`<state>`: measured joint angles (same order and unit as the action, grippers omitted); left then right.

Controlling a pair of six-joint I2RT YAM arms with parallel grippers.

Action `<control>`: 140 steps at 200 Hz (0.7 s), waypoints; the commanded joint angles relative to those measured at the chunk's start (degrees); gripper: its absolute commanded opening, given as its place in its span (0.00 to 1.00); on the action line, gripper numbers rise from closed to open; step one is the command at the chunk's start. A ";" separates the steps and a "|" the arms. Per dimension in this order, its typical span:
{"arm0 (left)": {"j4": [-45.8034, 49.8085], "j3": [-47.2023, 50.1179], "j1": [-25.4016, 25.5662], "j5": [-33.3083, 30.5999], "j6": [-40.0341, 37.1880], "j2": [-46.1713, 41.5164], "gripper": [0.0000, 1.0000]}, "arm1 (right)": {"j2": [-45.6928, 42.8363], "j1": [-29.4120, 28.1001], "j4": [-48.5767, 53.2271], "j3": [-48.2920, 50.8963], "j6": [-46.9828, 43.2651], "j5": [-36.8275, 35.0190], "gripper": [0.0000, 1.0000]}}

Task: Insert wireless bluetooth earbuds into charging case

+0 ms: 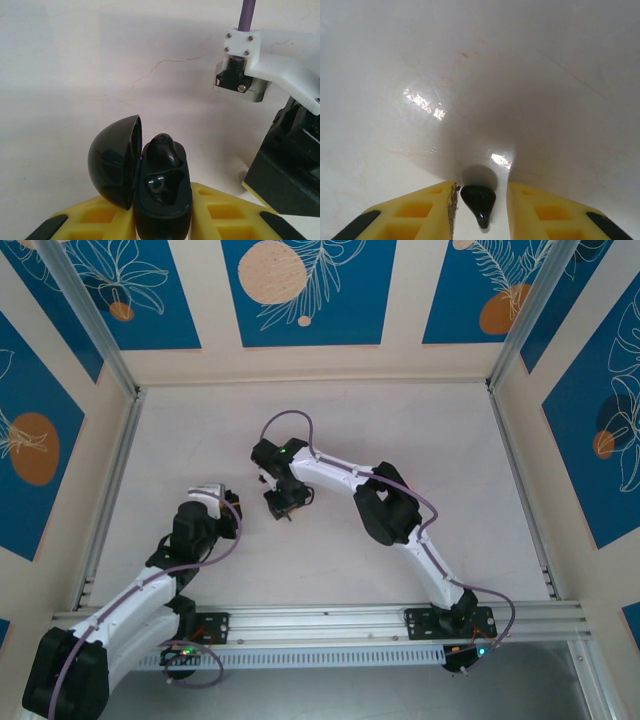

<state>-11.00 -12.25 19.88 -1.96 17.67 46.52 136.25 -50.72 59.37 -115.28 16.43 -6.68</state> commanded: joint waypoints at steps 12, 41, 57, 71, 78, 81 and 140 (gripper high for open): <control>0.89 0.34 -0.94 0.81 -0.23 -0.91 0.28 | 1.91 -0.65 2.10 -1.79 -0.43 -1.07 0.29; 1.31 0.34 -0.94 0.81 -0.38 -1.26 0.28 | 1.92 -0.92 2.54 -1.97 0.05 -1.82 0.27; 1.34 0.38 -0.89 0.88 -0.58 -1.26 0.28 | 1.84 -0.94 2.60 -1.88 0.47 -2.49 0.25; 1.40 0.32 -0.90 1.06 -0.61 -1.26 0.28 | 1.58 -0.89 2.29 -1.57 0.79 -2.76 0.23; 1.42 0.29 -0.92 1.14 -0.66 -1.26 0.28 | 1.32 -0.92 2.03 -1.32 0.92 -2.89 0.23; 1.42 0.30 -0.96 1.16 -0.70 -1.19 0.28 | 1.16 -0.88 1.79 -1.14 1.00 -2.90 0.23; -1.21 0.44 -0.88 4.69 -1.15 0.76 0.28 | -6.17 -0.31 -5.42 6.65 3.14 -3.04 0.22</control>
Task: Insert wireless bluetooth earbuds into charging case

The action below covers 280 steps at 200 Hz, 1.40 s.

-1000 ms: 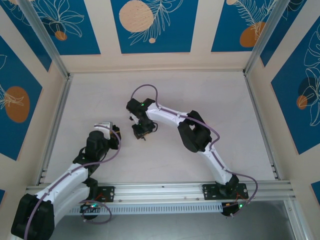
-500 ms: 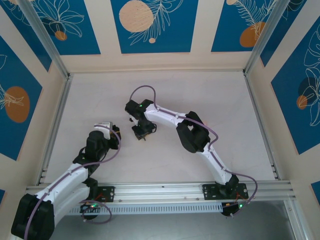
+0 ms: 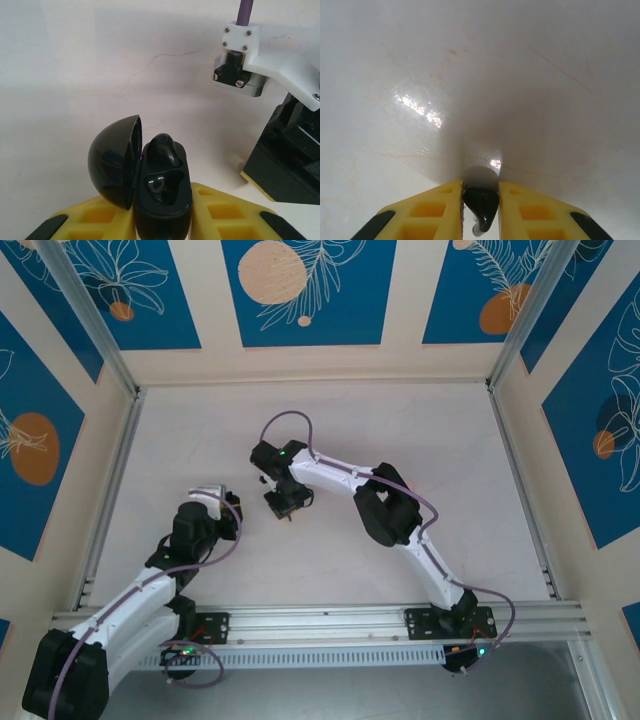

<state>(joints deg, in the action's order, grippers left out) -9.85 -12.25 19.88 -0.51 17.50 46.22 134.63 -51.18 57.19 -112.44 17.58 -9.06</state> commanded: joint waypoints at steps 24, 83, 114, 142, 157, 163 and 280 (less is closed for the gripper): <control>-8.26 0.98 -0.86 7.04 -1.43 5.03 0.27 | -9.44 1.14 -7.90 9.97 3.50 -0.35 0.21; -25.28 -0.95 0.59 19.17 -1.85 21.03 0.26 | -23.61 5.73 -21.14 28.72 7.76 -0.17 0.21; -36.09 -2.19 2.75 25.65 -2.41 30.16 0.26 | -30.81 7.90 -27.45 37.93 8.41 0.30 0.21; -45.30 -3.31 5.12 30.13 -2.31 37.44 0.26 | -37.35 9.97 -33.72 45.54 8.68 1.85 0.21; -51.14 -3.31 6.15 32.27 -1.69 40.60 0.26 | -40.57 10.22 -35.72 48.38 8.08 0.76 0.21; -53.31 -3.31 6.46 33.16 -1.43 41.80 0.26 | -41.87 10.23 -36.43 49.38 7.64 0.48 0.21; -70.76 -5.49 13.49 43.86 -5.84 51.63 0.26 | -60.47 9.55 -51.54 62.46 -3.89 8.43 0.21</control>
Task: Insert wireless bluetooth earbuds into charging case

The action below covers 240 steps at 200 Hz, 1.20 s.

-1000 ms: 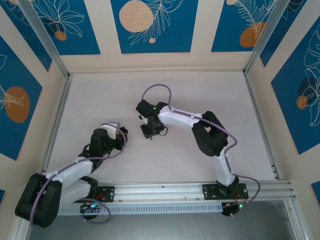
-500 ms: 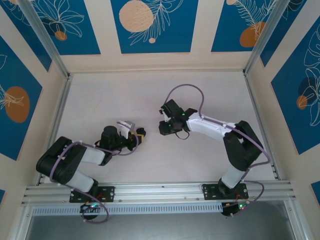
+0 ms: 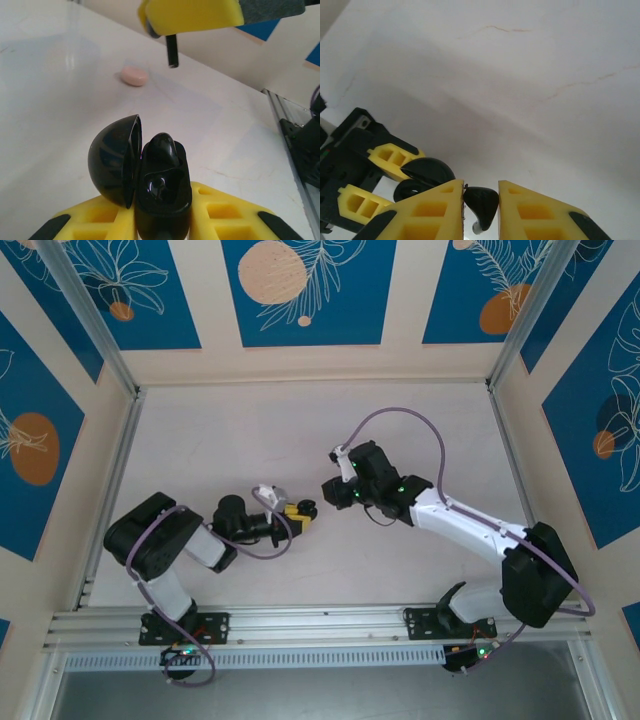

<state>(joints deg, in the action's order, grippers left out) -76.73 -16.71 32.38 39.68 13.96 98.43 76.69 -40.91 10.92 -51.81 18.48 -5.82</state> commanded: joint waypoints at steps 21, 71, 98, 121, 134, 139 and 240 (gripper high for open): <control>-3.87 -1.06 1.36 4.18 -2.47 -0.96 0.26 | -3.64 -1.56 -6.17 2.33 -7.64 7.89 0.21; -3.89 -1.15 2.06 4.88 -2.63 -1.92 0.26 | -4.25 -4.39 -5.82 2.15 -12.43 9.78 0.21; -3.87 -1.13 2.31 5.36 -2.63 -2.62 0.26 | -2.92 -4.97 -5.04 1.65 -13.37 9.92 0.21; -3.87 -1.01 2.36 5.32 -2.64 -3.15 0.26 | -1.71 -5.40 -4.46 1.24 -13.95 10.40 0.21; -3.89 -0.87 2.42 5.32 -2.65 -3.40 0.26 | -1.08 -5.43 -4.00 0.95 -14.27 10.49 0.21; -3.89 -0.90 2.42 5.32 -2.63 -3.48 0.26 | -0.89 -5.58 -3.76 0.94 -14.33 10.52 0.21; -3.82 -0.91 2.38 5.23 -2.30 -4.80 0.26 | 1.18 -6.20 -2.57 0.44 -15.23 10.93 0.21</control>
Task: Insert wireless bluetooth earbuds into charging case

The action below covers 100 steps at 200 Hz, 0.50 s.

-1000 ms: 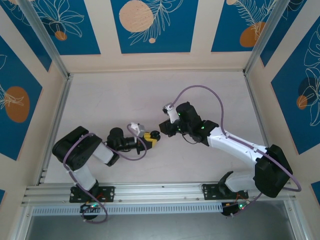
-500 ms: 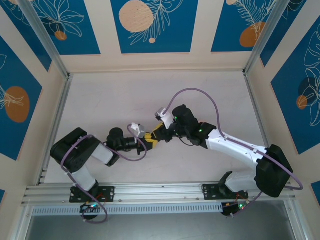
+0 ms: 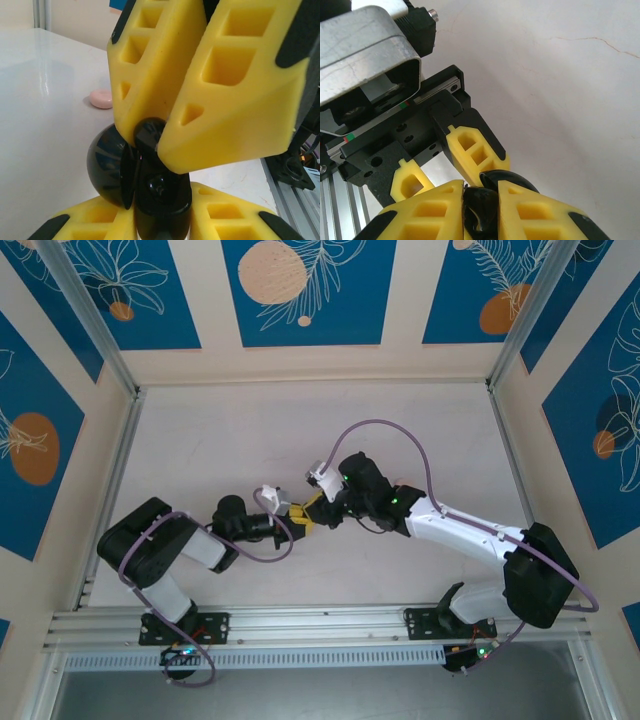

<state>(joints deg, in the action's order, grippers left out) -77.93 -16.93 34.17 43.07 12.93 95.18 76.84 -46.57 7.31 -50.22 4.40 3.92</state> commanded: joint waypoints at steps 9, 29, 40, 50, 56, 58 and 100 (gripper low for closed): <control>-2.65 -0.65 0.62 1.86 -1.24 -1.61 0.26 | 1.21 -0.63 1.13 -1.16 -1.24 1.22 0.20; -2.64 -0.65 0.61 1.84 -1.22 -1.79 0.26 | 1.76 -0.89 1.61 -1.39 -1.75 1.18 0.20; -2.67 -0.69 0.59 1.84 -1.18 -1.88 0.26 | 1.98 -1.07 2.03 -1.54 -2.02 1.12 0.20; -2.66 -0.65 0.63 1.76 -1.12 -1.85 0.26 | 2.20 -1.31 2.44 -1.69 -2.37 1.03 0.20; -2.66 -0.66 0.63 1.80 -1.07 -1.88 0.26 | 2.35 -1.40 2.78 -1.79 -2.60 1.05 0.21; -2.66 -0.65 0.63 1.77 -1.07 -1.89 0.26 | 2.35 -1.50 2.84 -1.85 -2.63 1.08 0.20; -2.62 -0.65 0.63 1.89 -0.98 -2.06 0.27 | 2.69 -1.95 3.86 -2.43 -2.63 1.22 0.25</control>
<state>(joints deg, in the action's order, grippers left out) -77.12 -16.93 34.17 43.07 12.95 94.91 78.85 -47.64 8.75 -51.20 2.72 4.03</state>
